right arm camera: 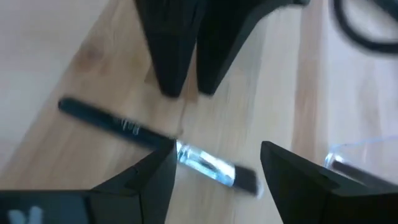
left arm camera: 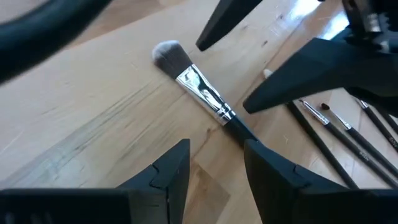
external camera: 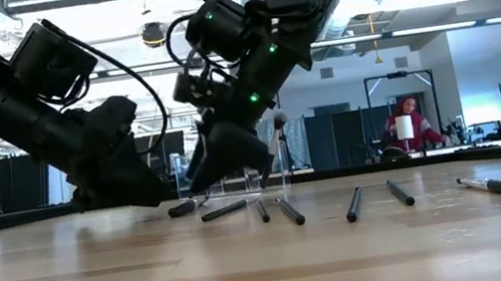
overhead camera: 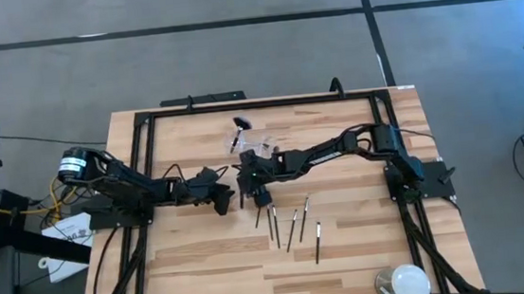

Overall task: Sort items
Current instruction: Put the blush brush into the transparent organizer

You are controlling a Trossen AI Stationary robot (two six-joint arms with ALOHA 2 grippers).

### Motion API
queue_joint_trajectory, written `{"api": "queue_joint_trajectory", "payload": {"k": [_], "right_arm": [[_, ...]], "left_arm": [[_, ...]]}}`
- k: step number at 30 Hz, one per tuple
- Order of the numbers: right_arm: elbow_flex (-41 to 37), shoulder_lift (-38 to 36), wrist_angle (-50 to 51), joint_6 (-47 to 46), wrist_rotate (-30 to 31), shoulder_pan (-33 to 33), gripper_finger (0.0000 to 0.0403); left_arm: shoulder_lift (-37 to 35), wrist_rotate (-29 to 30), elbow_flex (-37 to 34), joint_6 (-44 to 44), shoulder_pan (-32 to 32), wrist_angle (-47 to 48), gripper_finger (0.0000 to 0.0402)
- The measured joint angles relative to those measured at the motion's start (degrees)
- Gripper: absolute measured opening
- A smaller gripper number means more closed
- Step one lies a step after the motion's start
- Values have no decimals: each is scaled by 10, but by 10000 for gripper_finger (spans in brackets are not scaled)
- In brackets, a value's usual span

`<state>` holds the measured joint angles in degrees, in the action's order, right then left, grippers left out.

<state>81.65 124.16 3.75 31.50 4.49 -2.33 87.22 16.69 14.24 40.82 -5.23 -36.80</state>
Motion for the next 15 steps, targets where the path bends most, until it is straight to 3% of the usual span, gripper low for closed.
{"api": "queue_joint_trajectory", "payload": {"k": [3,6,10,15], "right_arm": [[0,0,29,6,0,0,216],[0,0,67,8,-2,-4,212],[0,-1,44,54,-2,-9,208],[0,1,14,138,-47,-15,212]], "left_arm": [[0,-5,0,-3,-1,0,147],[-10,-57,0,-49,-1,1,147],[-48,-129,0,-85,-1,3,147],[-118,-142,0,-92,-1,14,147]]}}
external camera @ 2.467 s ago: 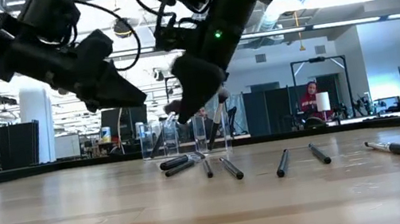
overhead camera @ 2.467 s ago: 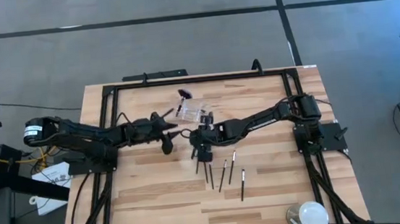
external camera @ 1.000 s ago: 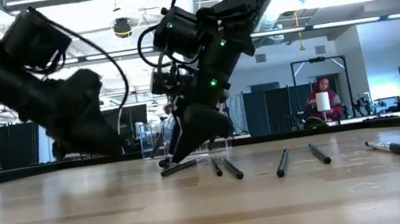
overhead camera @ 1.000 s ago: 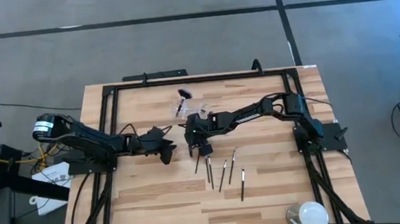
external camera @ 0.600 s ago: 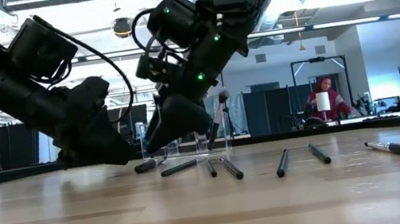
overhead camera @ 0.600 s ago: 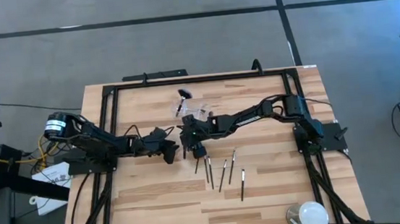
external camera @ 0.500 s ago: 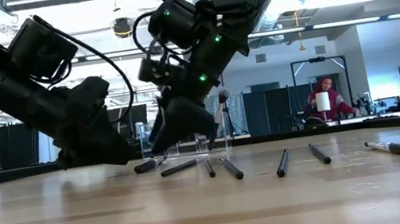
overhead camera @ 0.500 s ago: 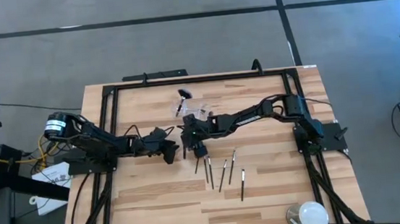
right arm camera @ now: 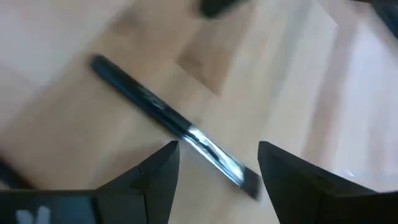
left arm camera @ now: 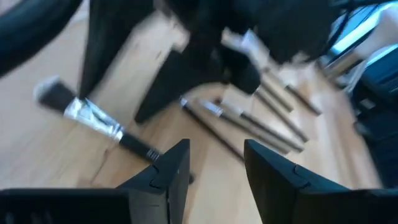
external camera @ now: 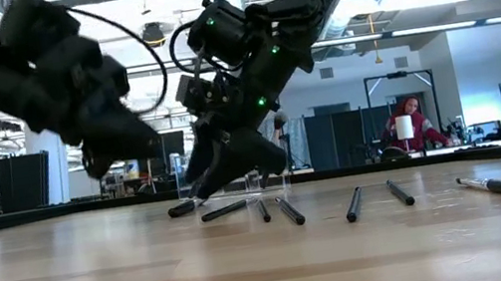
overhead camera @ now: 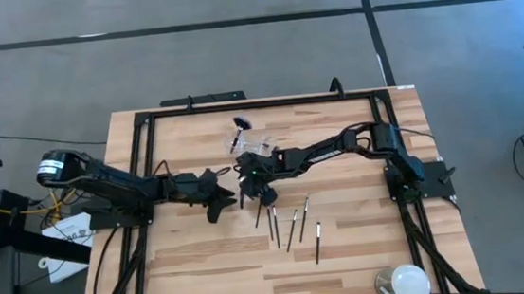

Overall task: Sort items
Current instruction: Put the blush brush into the transparent organizer

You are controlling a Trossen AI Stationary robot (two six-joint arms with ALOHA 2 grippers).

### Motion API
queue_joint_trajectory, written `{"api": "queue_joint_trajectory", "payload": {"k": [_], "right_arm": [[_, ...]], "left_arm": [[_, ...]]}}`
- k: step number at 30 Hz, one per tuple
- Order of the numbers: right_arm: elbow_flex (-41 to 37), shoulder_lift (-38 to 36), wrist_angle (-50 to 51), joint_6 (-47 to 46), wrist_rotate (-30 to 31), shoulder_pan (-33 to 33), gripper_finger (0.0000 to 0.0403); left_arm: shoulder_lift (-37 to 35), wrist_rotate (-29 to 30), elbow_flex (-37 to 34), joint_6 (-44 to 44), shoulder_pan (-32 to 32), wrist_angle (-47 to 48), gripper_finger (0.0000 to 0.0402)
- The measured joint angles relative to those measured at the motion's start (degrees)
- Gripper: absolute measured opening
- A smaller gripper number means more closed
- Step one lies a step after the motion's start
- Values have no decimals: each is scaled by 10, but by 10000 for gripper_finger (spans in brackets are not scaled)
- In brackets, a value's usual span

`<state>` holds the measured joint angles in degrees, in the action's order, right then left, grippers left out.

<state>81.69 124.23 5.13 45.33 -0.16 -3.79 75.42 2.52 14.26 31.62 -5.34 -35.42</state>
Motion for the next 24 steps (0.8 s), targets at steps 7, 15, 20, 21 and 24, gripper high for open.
{"api": "queue_joint_trajectory", "payload": {"k": [7,15,20,21,24], "right_arm": [[0,26,-33,12,-49,-36,220],[10,56,-39,12,-138,-60,195],[32,57,-24,-42,-130,-52,178],[36,57,-18,-50,-125,-49,176],[50,58,2,-73,-123,-41,172]], "left_arm": [[-76,0,0,-32,0,3,147],[-94,0,0,-33,2,6,147],[-77,37,0,-12,2,36,147],[-73,57,0,-8,2,57,147],[-52,120,-13,43,2,82,147]]}}
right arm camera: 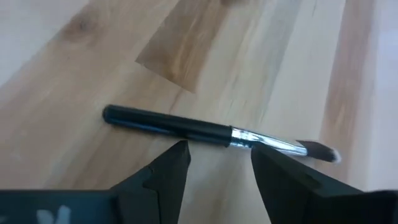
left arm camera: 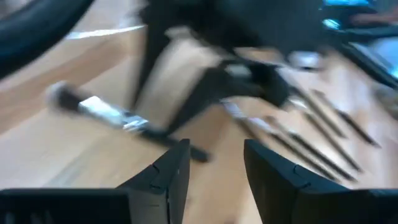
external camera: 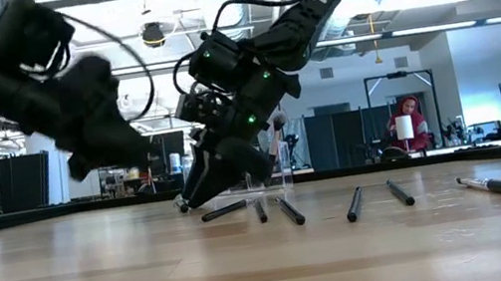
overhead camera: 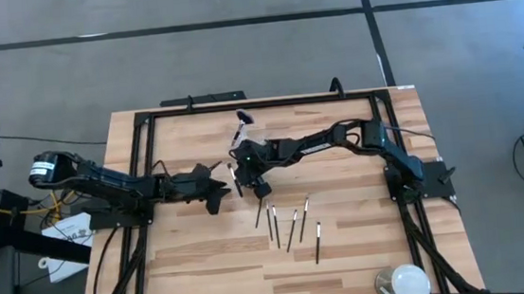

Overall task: Sort items
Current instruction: Put the blush brush into the transparent organizer

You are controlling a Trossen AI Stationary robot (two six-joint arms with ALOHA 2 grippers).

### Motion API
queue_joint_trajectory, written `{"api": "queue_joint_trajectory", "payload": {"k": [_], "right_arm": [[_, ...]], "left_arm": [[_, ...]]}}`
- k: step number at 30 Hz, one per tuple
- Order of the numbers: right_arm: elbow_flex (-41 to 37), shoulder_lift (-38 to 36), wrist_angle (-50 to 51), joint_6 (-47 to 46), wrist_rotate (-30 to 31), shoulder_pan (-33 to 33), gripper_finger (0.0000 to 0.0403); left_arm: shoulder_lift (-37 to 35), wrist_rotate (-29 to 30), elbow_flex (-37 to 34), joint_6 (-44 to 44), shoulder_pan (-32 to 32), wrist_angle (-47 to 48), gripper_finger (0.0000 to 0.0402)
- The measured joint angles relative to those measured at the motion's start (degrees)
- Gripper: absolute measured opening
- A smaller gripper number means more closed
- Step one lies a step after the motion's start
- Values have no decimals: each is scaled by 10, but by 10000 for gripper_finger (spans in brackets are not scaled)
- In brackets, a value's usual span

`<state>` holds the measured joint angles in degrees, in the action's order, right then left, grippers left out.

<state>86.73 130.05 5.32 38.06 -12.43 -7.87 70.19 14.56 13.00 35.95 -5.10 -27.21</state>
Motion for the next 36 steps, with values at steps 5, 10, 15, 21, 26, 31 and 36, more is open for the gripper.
{"api": "queue_joint_trajectory", "payload": {"k": [5,10,15,21,26,31,36], "right_arm": [[6,5,6,-40,31,20,154],[5,6,-3,-52,29,43,120],[4,8,-19,-71,12,71,104],[3,9,-56,-87,12,91,103],[3,1,-50,-98,59,107,103],[5,-60,22,-93,142,123,103],[5,-155,150,-98,213,139,103]], "left_arm": [[27,42,-26,77,0,-1,147],[50,68,-36,110,13,-1,147],[60,69,-35,115,35,-4,147],[63,69,-35,110,62,-19,147],[64,69,-35,109,67,-48,147],[77,101,-20,110,63,-56,147],[129,118,21,95,62,-59,147]]}}
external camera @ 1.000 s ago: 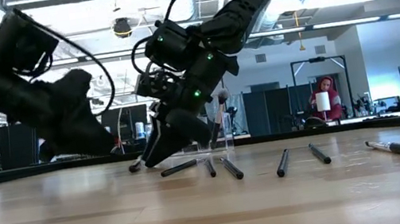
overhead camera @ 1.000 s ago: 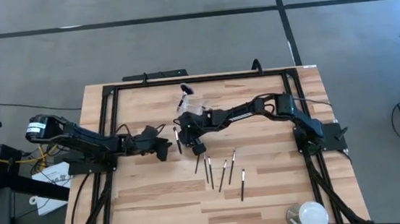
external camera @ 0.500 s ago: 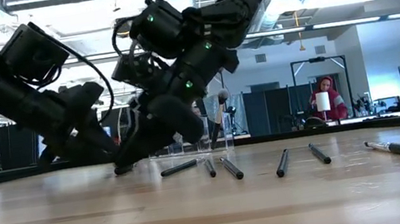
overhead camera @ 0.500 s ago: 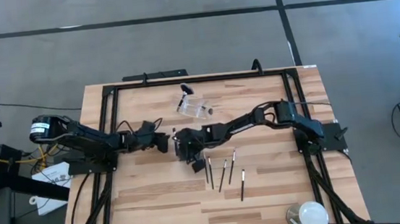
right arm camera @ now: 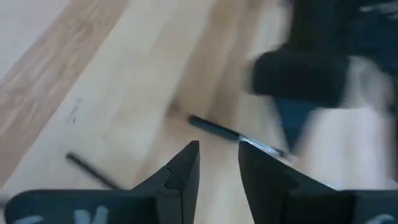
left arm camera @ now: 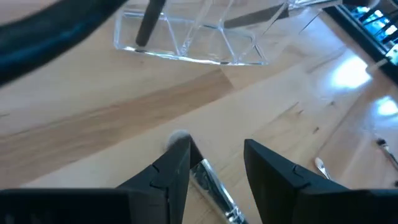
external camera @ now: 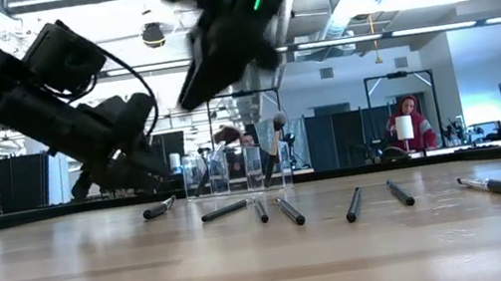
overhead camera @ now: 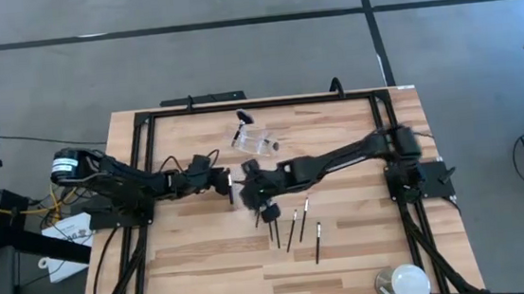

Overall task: Sort items
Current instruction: Put the blush brush into the transparent organizer

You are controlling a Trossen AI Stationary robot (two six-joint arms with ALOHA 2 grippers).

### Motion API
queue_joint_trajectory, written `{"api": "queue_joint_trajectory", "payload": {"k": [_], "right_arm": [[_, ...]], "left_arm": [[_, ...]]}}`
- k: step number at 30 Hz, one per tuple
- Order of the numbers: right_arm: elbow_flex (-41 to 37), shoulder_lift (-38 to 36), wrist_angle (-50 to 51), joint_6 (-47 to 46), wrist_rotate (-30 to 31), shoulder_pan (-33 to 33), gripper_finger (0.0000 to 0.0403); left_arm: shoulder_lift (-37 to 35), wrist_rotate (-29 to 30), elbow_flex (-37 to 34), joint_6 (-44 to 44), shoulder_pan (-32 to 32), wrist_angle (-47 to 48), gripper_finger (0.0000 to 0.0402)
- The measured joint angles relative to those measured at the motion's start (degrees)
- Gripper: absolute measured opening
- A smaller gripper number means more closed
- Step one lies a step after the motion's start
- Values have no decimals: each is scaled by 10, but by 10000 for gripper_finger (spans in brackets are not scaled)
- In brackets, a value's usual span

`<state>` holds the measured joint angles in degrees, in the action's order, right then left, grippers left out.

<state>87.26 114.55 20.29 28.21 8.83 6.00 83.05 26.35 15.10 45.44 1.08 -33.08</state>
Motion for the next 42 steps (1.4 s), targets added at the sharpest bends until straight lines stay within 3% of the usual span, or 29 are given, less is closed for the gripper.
{"api": "queue_joint_trajectory", "payload": {"k": [3,7,15,19,27,32,42], "right_arm": [[0,-64,73,-33,46,4,103],[0,-138,153,-88,46,3,103],[-67,-221,164,-164,41,15,103],[-115,-229,127,-184,42,22,103],[-199,-195,-44,-188,30,34,103],[-221,-127,-163,-193,16,34,103],[-205,4,-185,-198,19,27,136]], "left_arm": [[41,0,20,0,0,0,147],[88,0,33,11,0,0,147],[121,12,34,30,0,-12,146],[121,11,34,14,2,-6,119],[121,3,34,-40,4,-11,15],[106,-36,36,-65,4,-11,6],[89,-82,34,-136,7,-8,10]]}}
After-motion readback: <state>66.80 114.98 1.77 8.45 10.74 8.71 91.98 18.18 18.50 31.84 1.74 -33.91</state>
